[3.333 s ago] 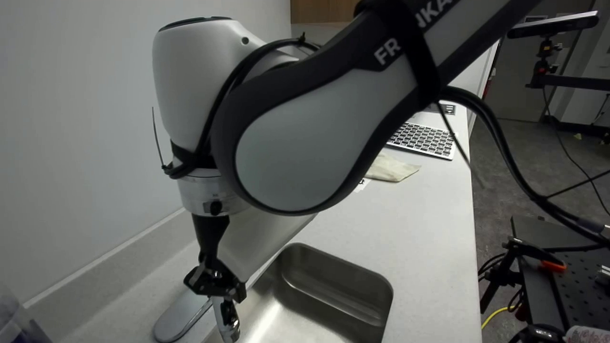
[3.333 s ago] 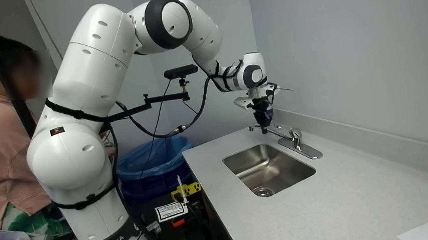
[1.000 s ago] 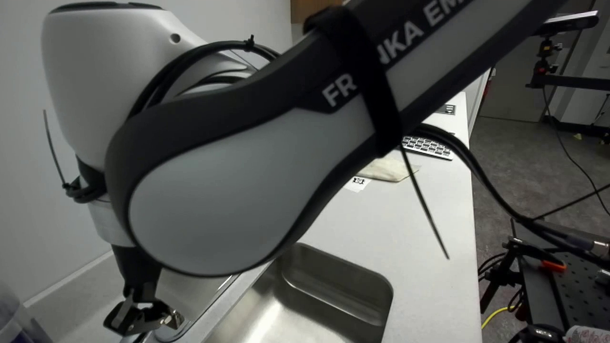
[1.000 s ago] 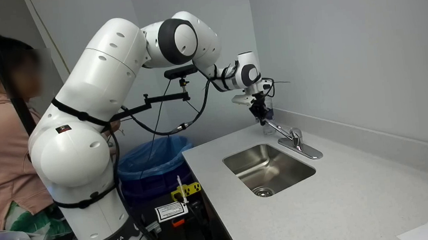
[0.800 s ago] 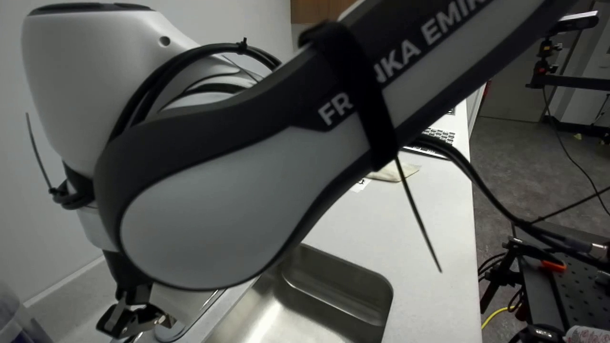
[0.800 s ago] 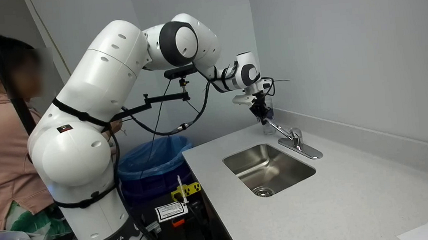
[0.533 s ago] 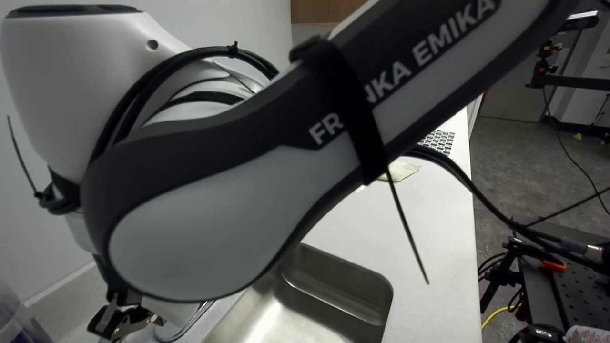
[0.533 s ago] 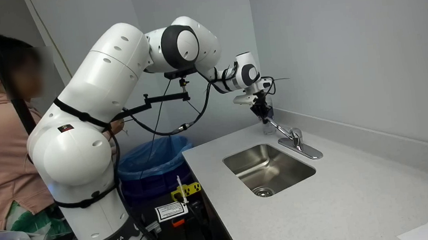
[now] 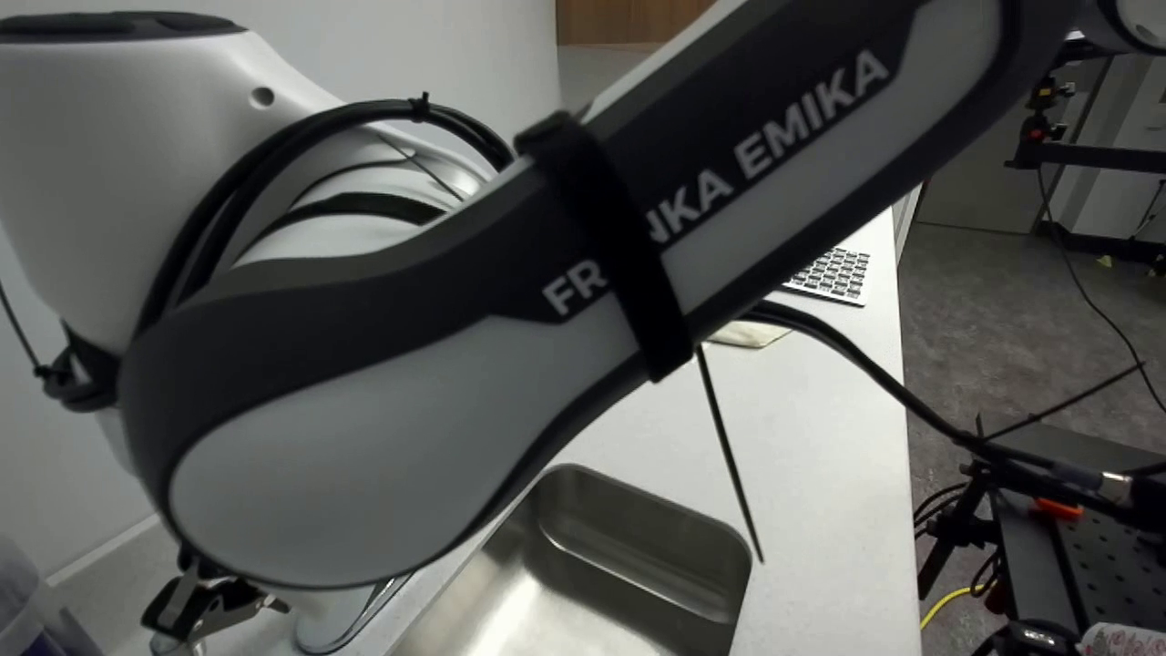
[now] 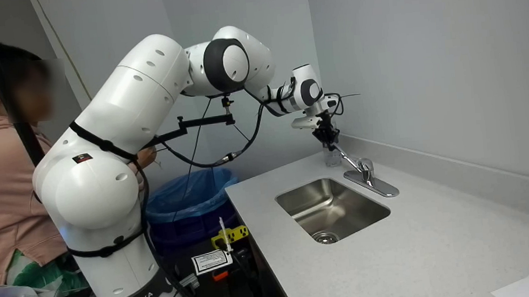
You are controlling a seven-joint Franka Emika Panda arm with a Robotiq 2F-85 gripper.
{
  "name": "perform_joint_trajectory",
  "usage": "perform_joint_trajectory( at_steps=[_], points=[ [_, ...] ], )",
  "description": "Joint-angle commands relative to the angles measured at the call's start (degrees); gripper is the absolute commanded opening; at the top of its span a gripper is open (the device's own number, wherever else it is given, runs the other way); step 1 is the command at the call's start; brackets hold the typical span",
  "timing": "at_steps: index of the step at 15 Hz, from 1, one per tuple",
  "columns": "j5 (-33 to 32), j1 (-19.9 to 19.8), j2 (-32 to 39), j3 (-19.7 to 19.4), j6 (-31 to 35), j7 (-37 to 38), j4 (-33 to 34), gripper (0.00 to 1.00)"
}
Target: Push the faucet to the left
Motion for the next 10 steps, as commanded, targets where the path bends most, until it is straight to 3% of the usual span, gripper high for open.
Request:
perform_joint_trajectory(
  at_steps=[1,10],
  points=[
    [-1.27,0.45,3.31,-2.02,0.69,-1.55,6.69,0.0],
    [-1.17,1.44,7.91,-3.35,-0.77,-1.22,14.56,0.0]
  ],
)
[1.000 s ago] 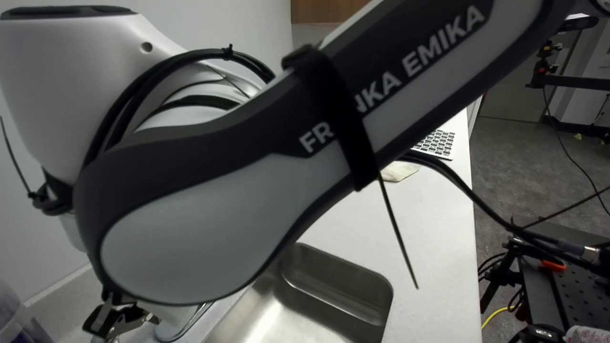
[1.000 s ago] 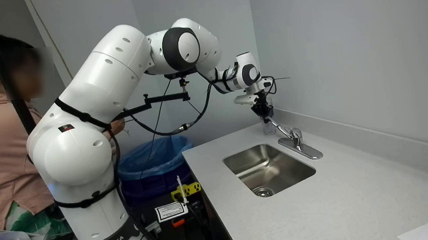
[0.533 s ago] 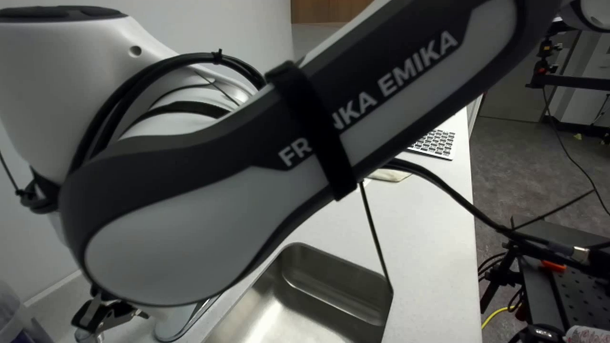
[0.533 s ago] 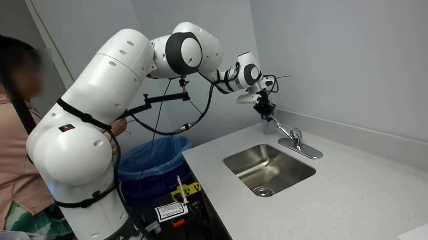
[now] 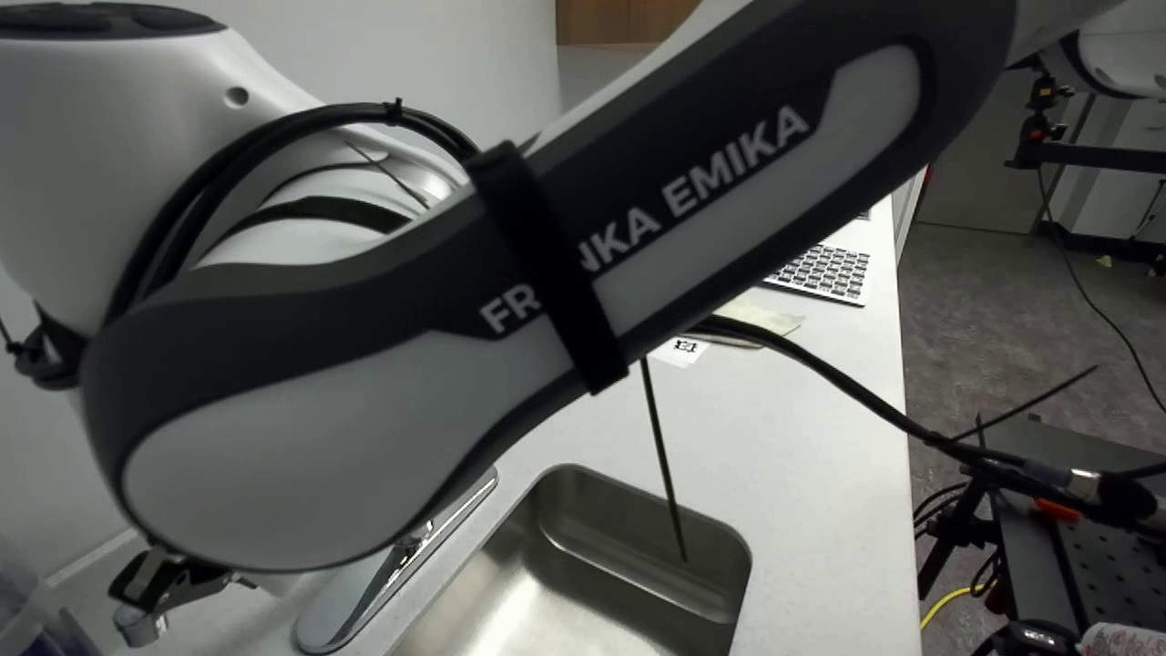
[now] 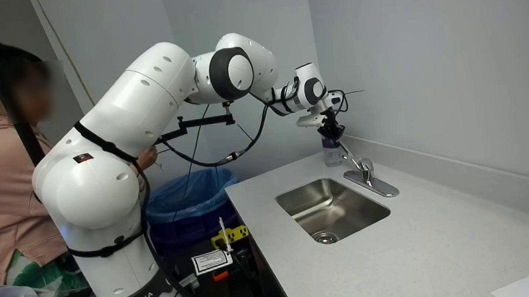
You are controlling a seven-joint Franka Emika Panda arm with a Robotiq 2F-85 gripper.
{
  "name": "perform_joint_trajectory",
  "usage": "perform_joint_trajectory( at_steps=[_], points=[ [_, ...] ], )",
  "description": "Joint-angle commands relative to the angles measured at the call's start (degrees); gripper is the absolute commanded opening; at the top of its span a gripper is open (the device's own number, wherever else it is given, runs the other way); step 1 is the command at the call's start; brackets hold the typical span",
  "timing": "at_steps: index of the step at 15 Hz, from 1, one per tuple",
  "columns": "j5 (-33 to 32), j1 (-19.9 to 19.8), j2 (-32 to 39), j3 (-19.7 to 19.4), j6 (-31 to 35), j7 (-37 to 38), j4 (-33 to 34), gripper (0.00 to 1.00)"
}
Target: Push the faucet to the left
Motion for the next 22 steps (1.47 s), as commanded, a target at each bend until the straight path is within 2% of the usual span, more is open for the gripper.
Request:
perform_joint_trajectory(
  at_steps=[1,6,11,18,22],
  points=[
    [-1.46,0.18,2.98,-1.48,0.2,-1.01,5.87,0.0],
    [-0.26,-1.32,1.33,-0.95,-0.58,-2.69,4.08,0.0],
    [1.47,-4.94,-2.31,0.99,-3.83,-7.71,-0.47,0.0],
    [2.11,-6.61,-10.22,1.39,-10.64,-11.11,-7.31,0.0],
    [2.7,-6.67,-16.62,1.88,-11.05,-11.33,-13.54,0.0]
  ],
)
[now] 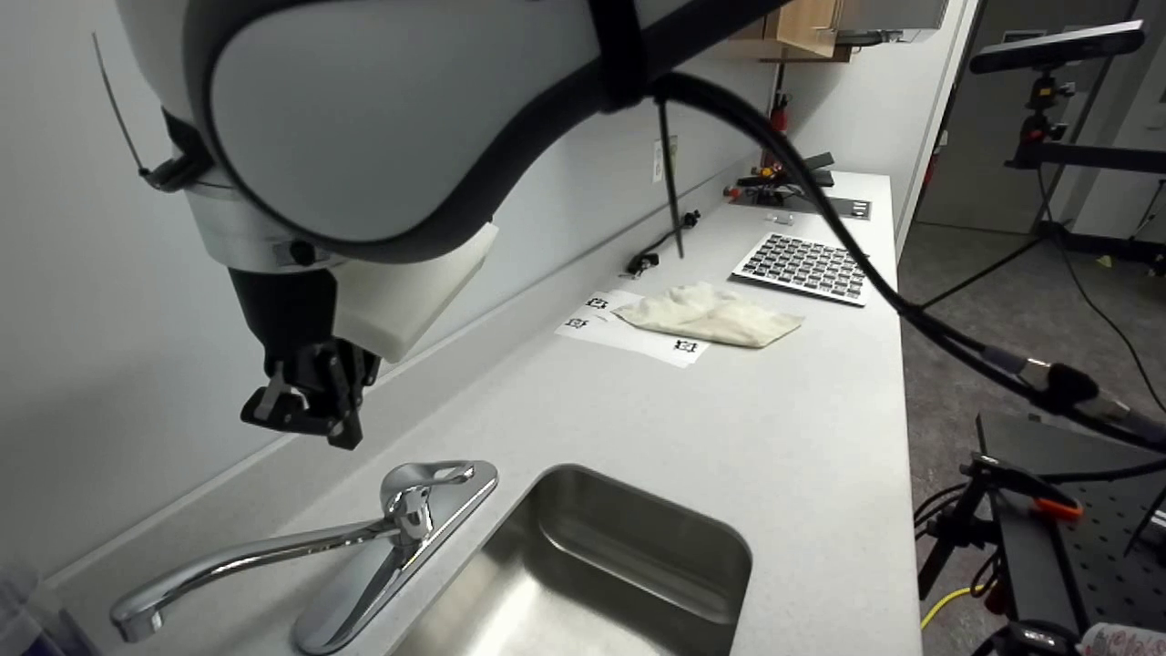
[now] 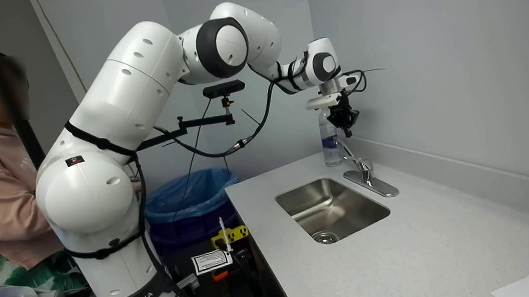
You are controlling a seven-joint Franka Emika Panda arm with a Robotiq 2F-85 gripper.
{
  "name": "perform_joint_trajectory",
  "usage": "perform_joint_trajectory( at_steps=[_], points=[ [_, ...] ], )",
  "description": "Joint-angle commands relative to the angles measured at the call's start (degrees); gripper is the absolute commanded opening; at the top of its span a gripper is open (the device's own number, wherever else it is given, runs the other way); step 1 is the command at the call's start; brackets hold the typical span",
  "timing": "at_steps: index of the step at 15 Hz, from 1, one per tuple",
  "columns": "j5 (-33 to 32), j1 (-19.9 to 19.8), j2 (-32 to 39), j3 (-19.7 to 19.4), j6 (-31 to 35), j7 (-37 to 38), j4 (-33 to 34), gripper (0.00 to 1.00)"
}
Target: Push the faucet to the left
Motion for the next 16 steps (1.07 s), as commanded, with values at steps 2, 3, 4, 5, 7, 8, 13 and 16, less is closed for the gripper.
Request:
perform_joint_trajectory(
  at_steps=[2,3,4,5,7,8,13,16],
  points=[
    [1.04,-0.99,-10.38,1.38,-0.13,-1.4,-11.42,0.0],
    [0.7,-0.93,-12.32,1.19,0.32,-1.25,-13.62,0.0],
    [0.42,-0.89,-14.01,0.97,0.66,-1.12,-15.57,0.0],
    [0.52,-1.07,-15.91,0.85,0.91,-1.06,-17.83,0.0],
    [-0.17,-2.21,-19.5,1.7,0.91,-0.72,-22.0,0.0],
    [-0.35,-2.49,-21.2,1.74,0.98,-0.67,-24.02,0.0],
    [-0.87,-4.54,-30.46,2.45,1.58,-1.22,-34.8,0.0],
    [-0.26,-5.97,-36.14,3.59,2.3,-1.85,-41.11,0.0]
  ],
)
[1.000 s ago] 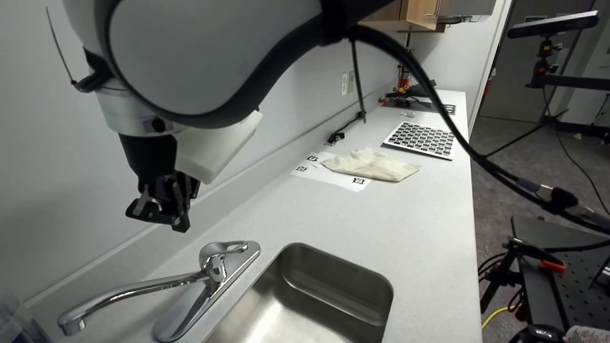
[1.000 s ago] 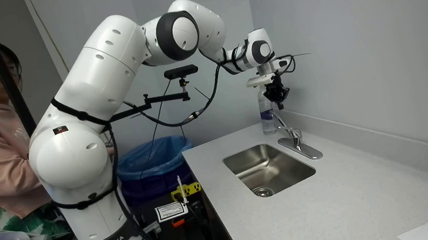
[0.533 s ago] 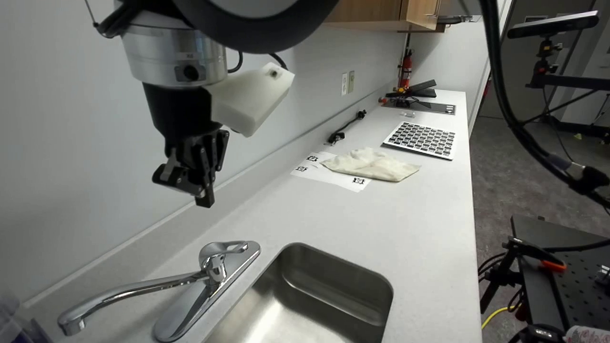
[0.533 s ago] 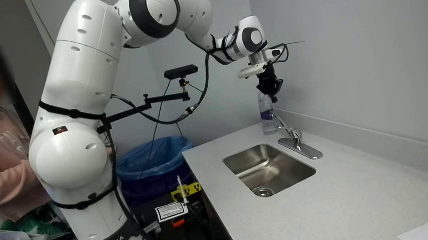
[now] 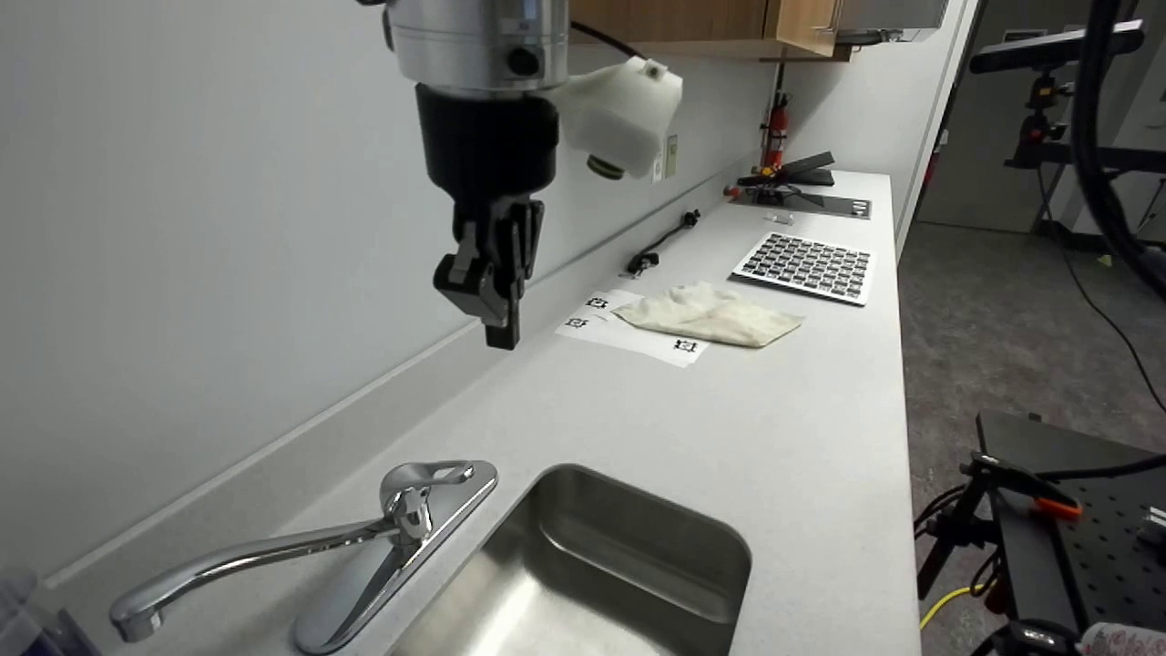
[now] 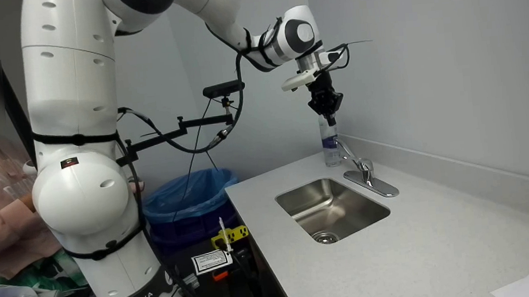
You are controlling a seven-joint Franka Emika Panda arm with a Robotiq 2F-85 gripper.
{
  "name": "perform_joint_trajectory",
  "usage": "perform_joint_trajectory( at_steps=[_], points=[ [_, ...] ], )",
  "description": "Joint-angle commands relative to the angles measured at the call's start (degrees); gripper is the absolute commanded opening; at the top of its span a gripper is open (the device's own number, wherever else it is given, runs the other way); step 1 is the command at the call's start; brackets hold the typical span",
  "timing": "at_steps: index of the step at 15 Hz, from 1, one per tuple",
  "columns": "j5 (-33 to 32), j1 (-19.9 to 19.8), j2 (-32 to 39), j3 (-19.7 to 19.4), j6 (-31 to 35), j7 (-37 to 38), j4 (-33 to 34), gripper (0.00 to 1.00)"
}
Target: Push the faucet to the left
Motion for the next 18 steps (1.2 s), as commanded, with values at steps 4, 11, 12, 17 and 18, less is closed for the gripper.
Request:
perform_joint_trajectory(
  at_steps=[4,11,12,17,18],
  points=[
    [0.47,-4.0,-14.94,3.66,3.07,-1.8,-16.96,0.0],
    [-0.17,-6.07,-24.24,5.25,7.5,-1.61,-26.89,0.5],
    [-0.01,-6.31,-25.13,5.37,8.16,-1.79,-27.77,0.56],
    [0.04,-7.24,-28.49,5.89,11.52,-2.43,-30.64,0.93],
    [0.1,-7.45,-28.95,5.95,12.23,-2.42,-31.01,0.99]
  ],
)
